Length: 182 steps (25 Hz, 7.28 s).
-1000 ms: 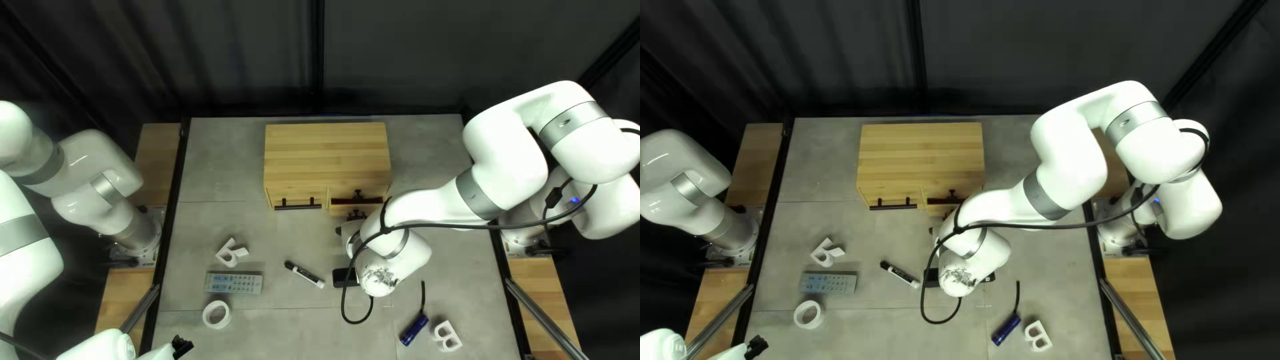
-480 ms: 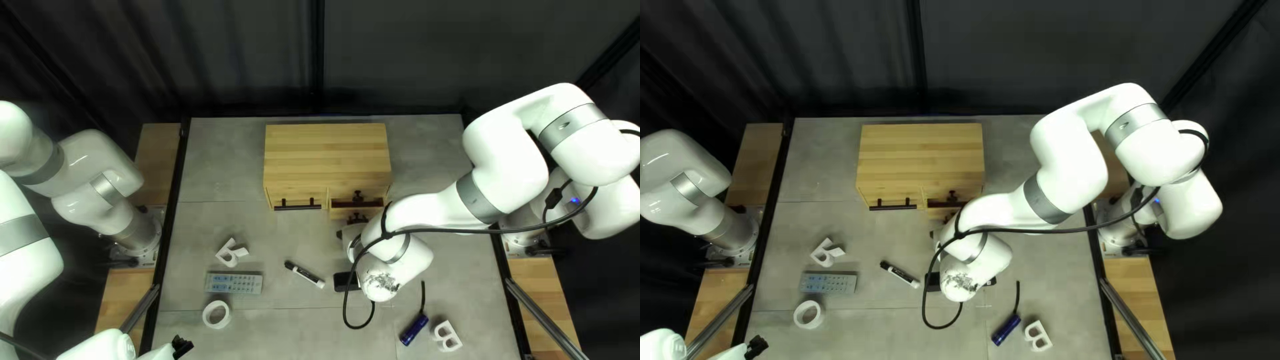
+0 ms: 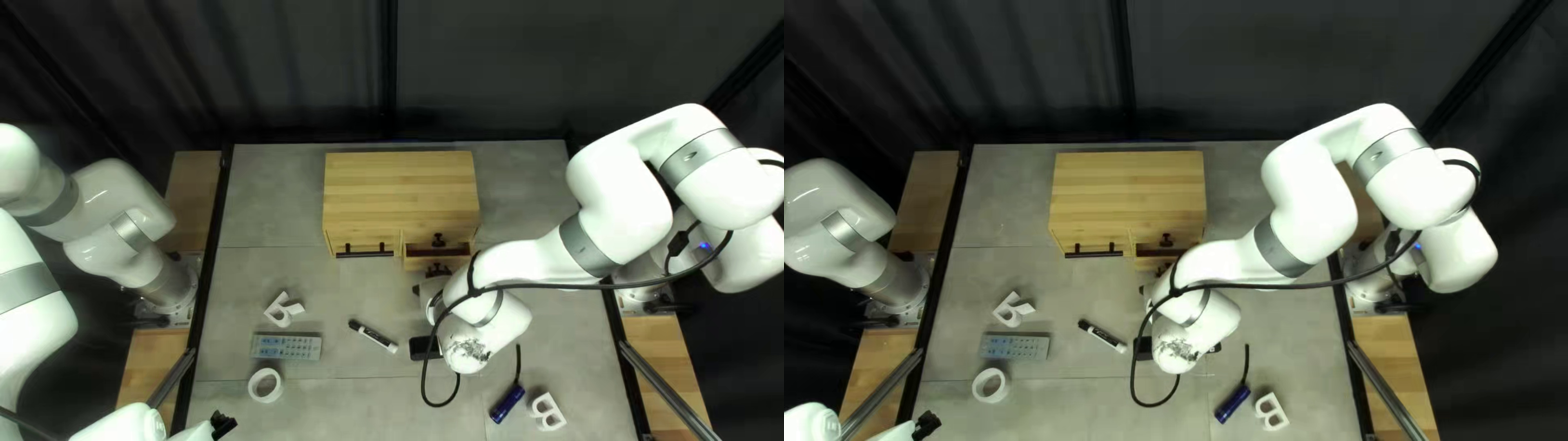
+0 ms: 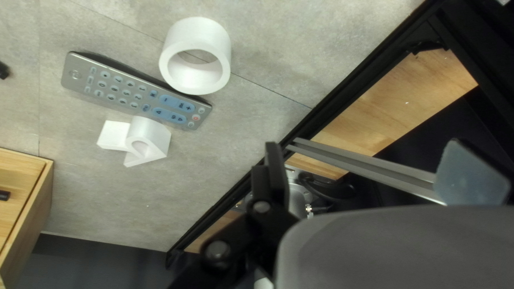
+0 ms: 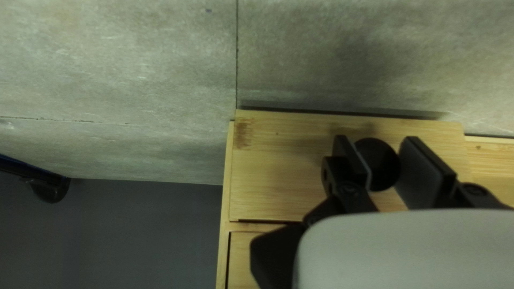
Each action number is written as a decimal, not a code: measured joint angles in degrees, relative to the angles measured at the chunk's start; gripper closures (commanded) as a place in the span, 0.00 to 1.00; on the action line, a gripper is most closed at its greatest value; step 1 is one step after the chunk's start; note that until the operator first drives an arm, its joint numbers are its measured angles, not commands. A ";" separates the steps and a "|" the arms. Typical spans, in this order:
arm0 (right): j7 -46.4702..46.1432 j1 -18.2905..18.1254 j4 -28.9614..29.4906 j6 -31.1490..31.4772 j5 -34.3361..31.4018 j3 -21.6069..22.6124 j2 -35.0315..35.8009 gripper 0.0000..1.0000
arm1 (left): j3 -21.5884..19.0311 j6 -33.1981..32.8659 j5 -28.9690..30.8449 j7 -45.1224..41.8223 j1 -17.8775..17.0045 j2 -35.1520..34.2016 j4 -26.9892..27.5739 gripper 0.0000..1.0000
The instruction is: Open drawers and place objects into drawer and close
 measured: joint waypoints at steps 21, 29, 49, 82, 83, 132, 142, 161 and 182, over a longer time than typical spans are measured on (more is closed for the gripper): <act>0.06 1.22 1.14 1.57 0.21 0.59 0.85 0.98 | 0.00 0.00 0.00 0.00 0.00 0.00 0.00 0.00; -0.10 1.70 2.07 2.37 0.27 0.79 1.35 0.98 | 0.00 0.00 0.00 0.00 0.00 0.00 0.00 0.00; 0.11 3.09 3.99 3.84 1.15 1.74 1.78 0.98 | 0.00 0.00 0.00 0.00 0.00 0.00 0.00 0.00; 0.87 4.39 4.60 4.15 2.65 3.13 2.19 0.98 | 0.00 0.00 0.00 0.00 0.00 0.00 0.00 0.00; 0.86 4.42 4.66 4.20 2.68 3.15 2.22 0.98 | 0.00 0.00 0.00 0.00 0.00 0.00 0.00 0.00; 2.76 6.57 6.54 5.67 3.72 4.34 3.47 0.99 | 0.00 0.00 0.00 0.00 0.00 0.00 0.00 0.00; 2.96 7.28 7.43 6.95 4.22 4.62 4.07 0.99 | 0.00 0.00 0.00 0.00 0.00 0.00 0.00 0.00; 3.39 7.83 6.98 6.65 4.09 5.04 3.60 0.99 | 0.00 0.00 0.00 0.00 0.00 0.00 0.00 0.00; 3.70 8.15 7.33 6.72 3.79 5.05 4.07 1.00 | 0.00 0.00 0.00 0.00 0.00 0.00 0.00 0.00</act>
